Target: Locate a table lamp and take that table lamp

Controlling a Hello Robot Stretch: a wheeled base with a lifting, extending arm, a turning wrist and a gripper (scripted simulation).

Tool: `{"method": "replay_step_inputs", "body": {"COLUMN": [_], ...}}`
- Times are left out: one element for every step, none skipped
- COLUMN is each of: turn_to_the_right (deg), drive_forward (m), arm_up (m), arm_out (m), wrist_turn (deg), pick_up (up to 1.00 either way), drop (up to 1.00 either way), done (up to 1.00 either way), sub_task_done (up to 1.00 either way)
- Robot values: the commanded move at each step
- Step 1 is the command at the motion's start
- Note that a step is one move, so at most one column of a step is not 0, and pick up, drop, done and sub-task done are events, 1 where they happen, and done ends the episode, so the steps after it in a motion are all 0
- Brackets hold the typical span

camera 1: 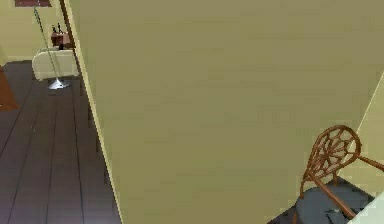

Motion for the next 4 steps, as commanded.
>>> {"method": "replay_step_inputs", "body": {"turn_to_the_right": [0.0,0.0,0.0,0.0], "drive_forward": [0.00,0.00,0.00,0.00], "arm_up": [0.00,0.00,0.00,0.00], "arm_out": [0.00,0.00,0.00,0.00], "wrist_turn": [45.0,24.0,0.0,0.0], "pick_up": [0.00,0.00,1.00,0.00], "drop": [0.00,0.00,0.00,0.00], "done": [0.00,0.00,0.00,1.00], "sub_task_done": [0.00,0.00,0.00,0.00]}}
